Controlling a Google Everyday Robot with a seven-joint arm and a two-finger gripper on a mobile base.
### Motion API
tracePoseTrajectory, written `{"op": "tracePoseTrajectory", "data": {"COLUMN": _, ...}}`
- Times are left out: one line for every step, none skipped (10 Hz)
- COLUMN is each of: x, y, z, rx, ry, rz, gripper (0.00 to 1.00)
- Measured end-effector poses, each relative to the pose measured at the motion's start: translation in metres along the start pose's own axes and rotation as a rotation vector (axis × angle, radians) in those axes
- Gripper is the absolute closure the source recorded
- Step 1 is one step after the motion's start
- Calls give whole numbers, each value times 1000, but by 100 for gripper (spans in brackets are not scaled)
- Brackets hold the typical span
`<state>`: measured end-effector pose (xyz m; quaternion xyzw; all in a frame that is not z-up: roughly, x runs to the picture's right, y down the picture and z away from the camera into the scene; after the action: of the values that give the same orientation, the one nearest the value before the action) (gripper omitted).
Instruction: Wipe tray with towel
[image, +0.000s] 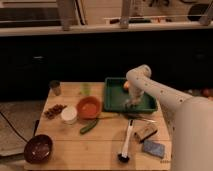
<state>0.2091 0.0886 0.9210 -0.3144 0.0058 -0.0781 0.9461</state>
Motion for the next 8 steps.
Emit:
{"op": "tracePoseTrajectory", "data": {"x": 4, "y": -7, "z": -2, "rx": 5, "ry": 6, "rz": 14, "gripper": 99}}
{"op": "tracePoseTrajectory", "data": {"x": 6, "y": -15, "z": -3, "rx": 10, "ry": 15, "rz": 23, "gripper": 99}}
{"op": "tracePoseTrajectory", "data": {"x": 8, "y": -22, "z": -5, "rx": 14, "ry": 20, "rz": 30, "gripper": 99}}
{"op": "tracePoseTrajectory", "data": {"x": 7, "y": -33, "z": -8, "rx": 24, "ry": 23, "rz": 33, "gripper": 99}}
{"op": "tracePoseTrajectory", "data": {"x": 4, "y": -38, "z": -9, "rx": 31, "ry": 19, "rz": 30, "gripper": 99}}
{"op": "tracePoseTrajectory", "data": {"x": 1, "y": -42, "z": -11, "rx": 36, "ry": 9, "rz": 29, "gripper": 99}}
{"op": "tracePoseTrajectory", "data": {"x": -1, "y": -47, "z": -12, "rx": 40, "ry": -2, "rz": 25, "gripper": 99}}
{"op": "tracePoseTrajectory", "data": {"x": -4, "y": -47, "z": -12, "rx": 38, "ry": -12, "rz": 23, "gripper": 99}}
